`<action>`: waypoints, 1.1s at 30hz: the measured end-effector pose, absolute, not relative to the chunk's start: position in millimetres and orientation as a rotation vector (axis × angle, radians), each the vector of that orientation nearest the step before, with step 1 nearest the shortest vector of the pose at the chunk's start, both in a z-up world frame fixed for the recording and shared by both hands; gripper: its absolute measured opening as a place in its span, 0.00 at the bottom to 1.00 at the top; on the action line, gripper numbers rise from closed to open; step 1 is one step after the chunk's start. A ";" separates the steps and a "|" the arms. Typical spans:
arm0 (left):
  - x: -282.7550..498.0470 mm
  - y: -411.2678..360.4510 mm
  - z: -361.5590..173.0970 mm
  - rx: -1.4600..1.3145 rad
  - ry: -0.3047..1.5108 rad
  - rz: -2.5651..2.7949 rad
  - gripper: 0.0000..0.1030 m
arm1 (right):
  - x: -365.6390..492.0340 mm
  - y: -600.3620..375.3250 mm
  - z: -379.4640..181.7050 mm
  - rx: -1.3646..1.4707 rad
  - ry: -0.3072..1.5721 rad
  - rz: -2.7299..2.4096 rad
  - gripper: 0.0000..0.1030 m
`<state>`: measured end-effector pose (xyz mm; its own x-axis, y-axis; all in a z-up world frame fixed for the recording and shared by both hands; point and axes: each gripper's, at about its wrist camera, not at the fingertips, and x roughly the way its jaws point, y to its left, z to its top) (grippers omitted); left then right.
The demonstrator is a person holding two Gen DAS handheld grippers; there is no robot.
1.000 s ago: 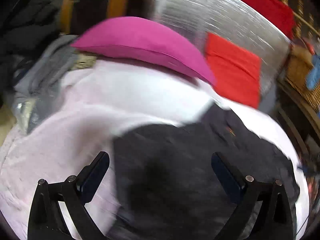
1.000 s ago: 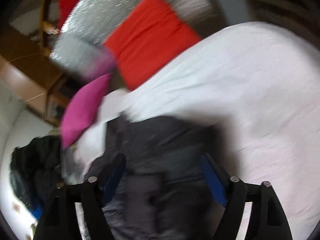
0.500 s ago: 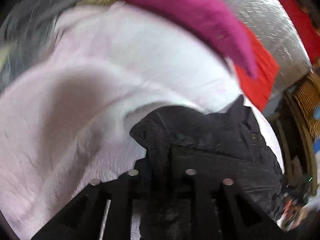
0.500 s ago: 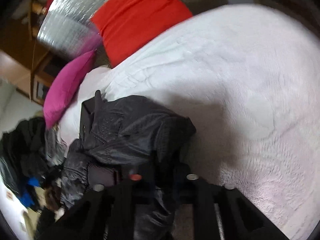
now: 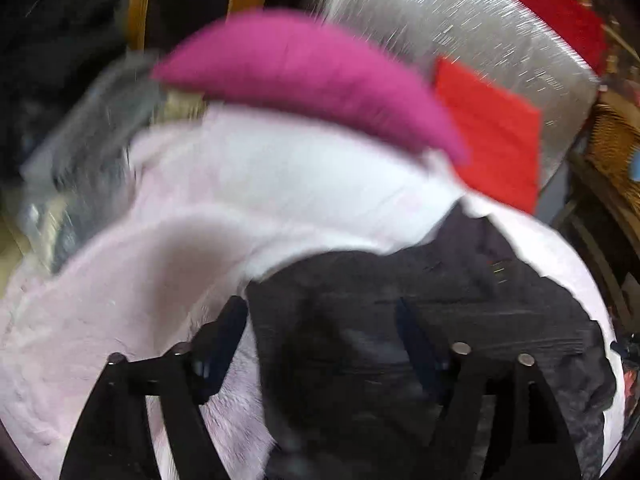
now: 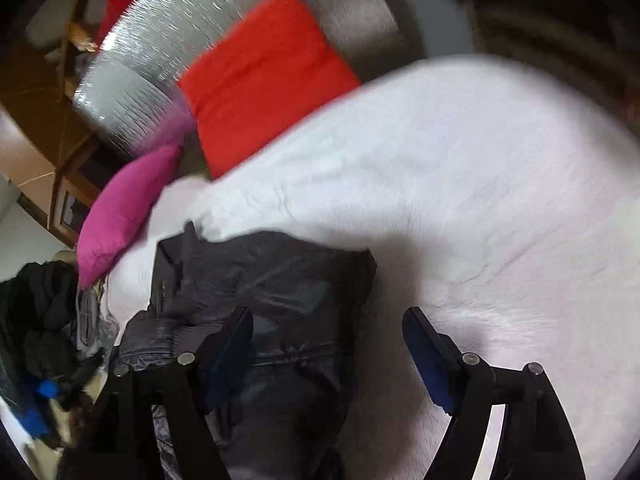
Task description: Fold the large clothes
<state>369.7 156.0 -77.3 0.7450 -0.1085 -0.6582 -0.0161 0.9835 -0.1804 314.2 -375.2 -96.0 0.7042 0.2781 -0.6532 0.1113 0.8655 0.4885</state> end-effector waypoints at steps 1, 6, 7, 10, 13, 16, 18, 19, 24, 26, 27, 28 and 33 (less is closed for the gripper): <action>366.1 147.1 -70.8 -0.170 0.716 -0.072 0.79 | 308.0 -365.6 -85.9 0.518 0.774 0.137 0.78; 335.1 89.3 -66.7 -0.123 0.707 -0.223 0.82 | 300.1 -306.0 -66.7 0.578 0.767 0.387 0.78; 331.8 78.0 -73.2 -0.102 0.719 -0.230 0.82 | 302.5 -295.0 -73.7 0.618 0.785 0.421 0.78; 345.1 38.9 -122.9 0.074 0.912 -0.176 0.82 | 323.8 -269.8 -128.1 0.568 1.003 0.317 0.75; 337.8 33.7 -125.5 0.098 0.885 -0.131 0.82 | 315.5 -266.4 -126.2 0.573 0.977 0.264 0.71; 322.3 38.1 -100.2 0.021 0.806 -0.161 0.85 | 305.8 -259.3 -99.7 0.574 0.892 0.326 0.73; 326.5 30.3 -103.6 0.069 0.825 -0.095 0.92 | 309.9 -251.3 -102.3 0.560 0.888 0.333 0.80; 334.7 24.7 -115.4 0.107 0.910 -0.066 0.92 | 314.3 -249.7 -111.5 0.563 0.927 0.322 0.82; 312.7 46.4 -90.0 -0.044 0.908 -0.087 0.92 | 299.4 -244.5 -105.5 0.555 0.924 0.292 0.81; 284.8 63.4 -70.9 -0.058 0.868 -0.088 0.92 | 268.5 -249.6 -77.2 0.497 0.867 0.318 0.81; 263.4 76.8 -59.3 -0.079 0.834 -0.092 0.92 | 250.1 -254.1 -66.2 0.472 0.850 0.318 0.82; 243.8 89.7 -50.8 -0.110 0.807 -0.096 0.92 | 227.4 -263.4 -57.3 0.465 0.843 0.333 0.82; 153.7 147.9 -42.7 -0.238 0.747 -0.079 0.93 | 110.0 -305.1 -67.0 0.519 0.871 0.318 0.82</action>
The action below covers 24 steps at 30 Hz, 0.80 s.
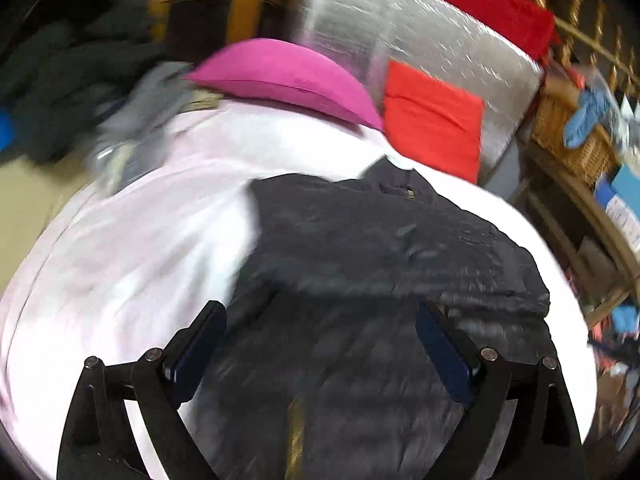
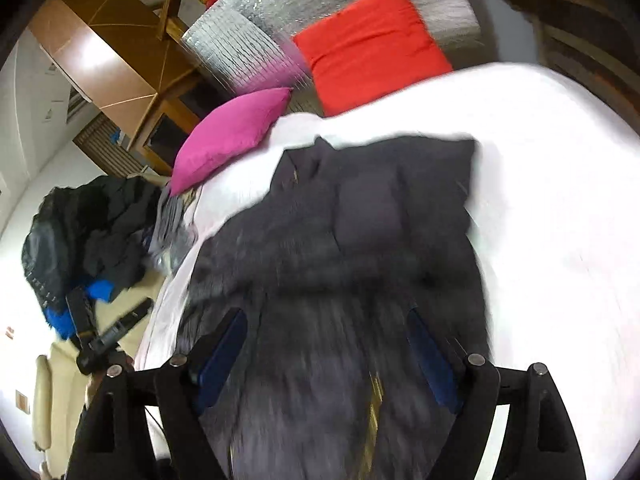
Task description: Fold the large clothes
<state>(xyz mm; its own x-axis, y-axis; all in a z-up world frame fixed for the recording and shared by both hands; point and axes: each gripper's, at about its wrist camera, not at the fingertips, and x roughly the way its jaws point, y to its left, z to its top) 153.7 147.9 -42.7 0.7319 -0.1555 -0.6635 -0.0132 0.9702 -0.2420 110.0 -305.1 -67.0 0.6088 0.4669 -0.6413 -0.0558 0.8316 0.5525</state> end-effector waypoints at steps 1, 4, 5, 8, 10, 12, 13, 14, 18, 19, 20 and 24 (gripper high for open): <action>134.7 158.3 -45.6 -0.256 0.749 -0.056 0.94 | 88.6 -313.0 -73.1 0.538 0.884 0.313 0.82; 83.8 183.4 -64.7 -0.280 0.797 -0.005 0.94 | 32.1 -327.8 -108.0 0.649 0.944 0.290 0.82; 63.3 191.8 -74.3 -0.298 0.824 0.009 0.94 | 14.8 -331.3 -122.8 0.698 0.964 0.281 0.82; 37.4 198.7 -95.5 -0.350 0.884 -0.016 0.94 | -13.5 -331.6 -149.6 0.776 1.006 0.280 0.82; 18.3 200.0 -106.1 -0.376 0.918 -0.024 0.94 | -27.8 -325.9 -161.8 0.812 1.020 0.294 0.82; 8.7 196.2 -115.1 -0.387 0.935 -0.040 0.94 | -36.3 -319.5 -168.8 0.811 1.024 0.313 0.82; 1.8 194.1 -118.9 -0.390 0.942 -0.046 0.94 | -39.8 -318.6 -173.2 0.818 1.025 0.310 0.82; -3.0 190.3 -124.0 -0.391 0.954 -0.060 0.94 | -42.2 -319.0 -177.9 0.833 1.027 0.308 0.82; -6.2 179.7 -146.9 -0.401 1.005 -0.072 0.94 | -48.1 -314.3 -186.4 0.846 1.008 0.321 0.74; -5.8 177.3 -153.2 -0.398 1.026 -0.053 0.94 | -48.2 -312.4 -187.7 0.853 1.007 0.327 0.67; -4.8 175.9 -156.2 -0.398 1.035 -0.040 0.94 | -50.4 -310.9 -188.7 0.848 1.005 0.322 0.64; -0.9 167.9 -166.1 -0.399 1.070 -0.029 0.92 | -52.5 -307.2 -191.2 0.824 1.010 0.294 0.49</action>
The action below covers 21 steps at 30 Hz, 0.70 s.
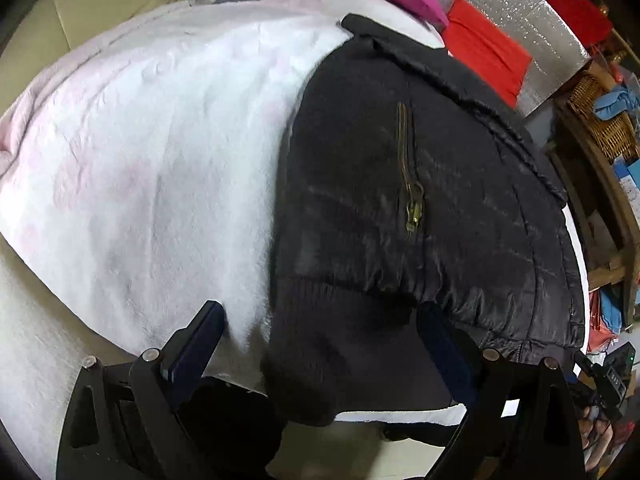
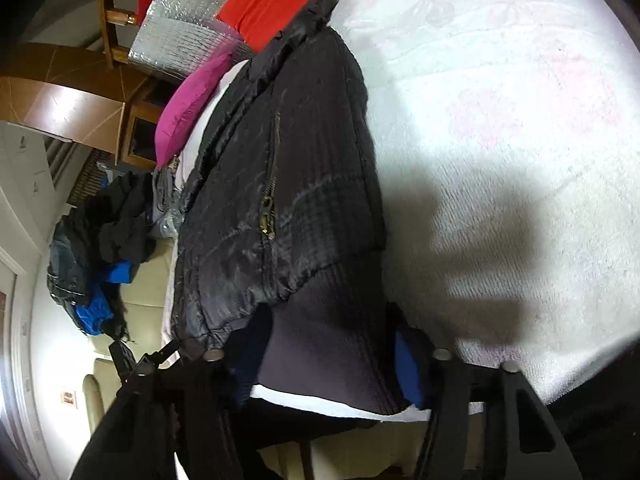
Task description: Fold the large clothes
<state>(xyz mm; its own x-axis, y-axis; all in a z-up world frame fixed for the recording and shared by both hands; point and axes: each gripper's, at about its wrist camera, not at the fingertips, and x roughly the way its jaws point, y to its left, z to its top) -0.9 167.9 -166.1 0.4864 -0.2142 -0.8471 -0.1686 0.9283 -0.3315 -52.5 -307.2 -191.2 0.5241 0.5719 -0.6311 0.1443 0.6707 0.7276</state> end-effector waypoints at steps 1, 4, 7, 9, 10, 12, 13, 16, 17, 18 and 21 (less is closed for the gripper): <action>-1.1 165.5 -165.5 -0.386 1.059 -0.028 0.85 | -53.6 -308.5 -192.4 0.828 1.012 0.290 0.47; -2.2 166.8 -166.9 -0.378 1.062 0.009 0.62 | -53.2 -307.1 -195.3 0.822 1.025 0.289 0.47; -5.4 172.2 -168.1 -0.397 1.054 0.016 0.46 | -54.4 -303.8 -195.0 0.785 1.024 0.286 0.48; -10.3 173.6 -165.7 -0.396 1.041 0.026 0.43 | -54.7 -304.2 -196.4 0.795 1.024 0.285 0.48; -12.9 174.0 -164.3 -0.397 1.036 0.029 0.43 | -55.0 -305.5 -197.2 0.806 1.025 0.286 0.48; -20.7 174.2 -161.2 -0.392 1.031 0.035 0.46 | -56.4 -307.5 -197.2 0.824 1.021 0.284 0.48; -24.4 173.9 -158.4 -0.387 1.021 0.034 0.49 | -56.1 -306.5 -196.8 0.819 1.020 0.283 0.48; -34.7 176.3 -151.1 -0.378 0.995 0.052 0.59 | -56.6 -305.1 -196.0 0.810 1.020 0.281 0.48; -38.0 177.0 -148.9 -0.374 0.984 0.052 0.60 | -56.3 -305.3 -196.1 0.810 1.021 0.282 0.48; -39.7 176.0 -147.5 -0.371 0.985 0.030 0.60 | -56.1 -305.5 -196.5 0.813 1.022 0.283 0.48; -38.4 172.5 -151.8 -0.369 1.015 -0.032 0.60 | -56.9 -305.6 -197.4 0.819 1.019 0.283 0.48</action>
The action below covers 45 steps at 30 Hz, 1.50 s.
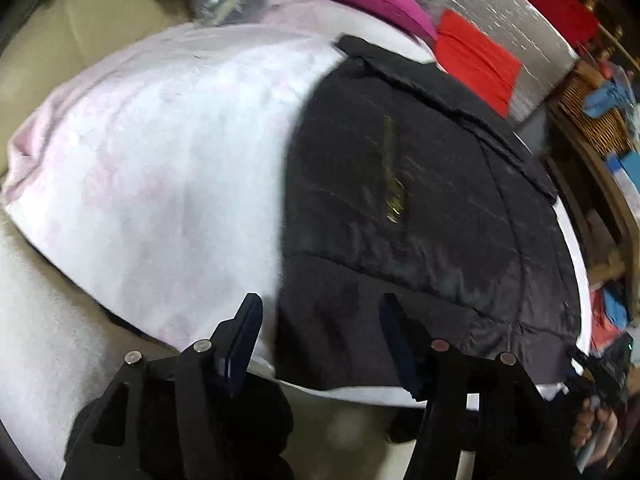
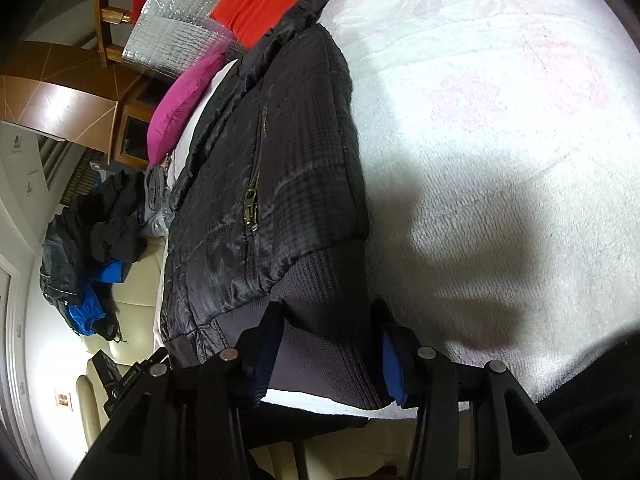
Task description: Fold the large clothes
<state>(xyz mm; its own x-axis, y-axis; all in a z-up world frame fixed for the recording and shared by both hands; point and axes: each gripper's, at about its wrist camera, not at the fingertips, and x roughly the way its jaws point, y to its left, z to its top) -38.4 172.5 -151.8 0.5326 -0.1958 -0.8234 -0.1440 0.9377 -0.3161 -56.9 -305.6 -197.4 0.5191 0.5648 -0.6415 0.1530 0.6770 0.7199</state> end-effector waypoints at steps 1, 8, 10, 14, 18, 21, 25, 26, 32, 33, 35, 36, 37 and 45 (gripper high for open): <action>-37.6 172.0 -154.7 -0.365 1.032 -0.027 0.59 | -57.1 -305.7 -197.6 0.821 1.019 0.283 0.48; -43.1 173.7 -143.7 -0.378 1.003 -0.021 0.54 | -58.0 -308.7 -199.6 0.846 1.013 0.293 0.48; -46.7 173.0 -133.8 -0.374 0.961 -0.059 0.55 | -57.5 -310.0 -200.2 0.851 1.012 0.294 0.48; -28.5 169.2 -133.1 -0.331 0.945 -0.068 0.60 | -57.9 -308.4 -199.4 0.842 1.010 0.297 0.49; -13.7 168.7 -155.1 -0.339 1.026 -0.038 0.58 | -59.3 -309.9 -199.7 0.847 1.005 0.304 0.49; -18.3 163.5 -156.1 -0.359 1.031 -0.073 0.55 | -60.3 -310.4 -200.5 0.853 1.002 0.310 0.49; -25.1 161.0 -151.7 -0.362 1.009 -0.115 0.50 | -59.5 -310.2 -201.2 0.852 1.003 0.309 0.49; -27.0 163.1 -152.6 -0.365 1.013 -0.111 0.50 | -59.6 -310.0 -201.1 0.851 1.003 0.310 0.49; -15.9 156.6 -163.0 -0.344 1.056 -0.105 0.50 | -59.5 -311.8 -202.2 0.856 1.000 0.315 0.49; -12.6 159.2 -167.9 -0.346 1.082 -0.099 0.50 | -59.4 -311.4 -202.3 0.853 1.002 0.314 0.49; -7.8 163.3 -174.9 -0.378 1.117 -0.085 0.50 | -58.5 -310.8 -202.3 0.848 1.011 0.312 0.49; -7.2 163.2 -173.8 -0.373 1.120 -0.079 0.44 | -58.1 -309.9 -201.5 0.843 1.015 0.311 0.49; -7.5 161.8 -171.4 -0.357 1.118 -0.079 0.26 | -57.4 -308.3 -199.7 0.824 1.023 0.312 0.48; -28.8 174.8 -130.1 -0.394 1.023 -0.179 0.11 | -52.3 -295.4 -175.9 0.670 1.084 0.303 0.08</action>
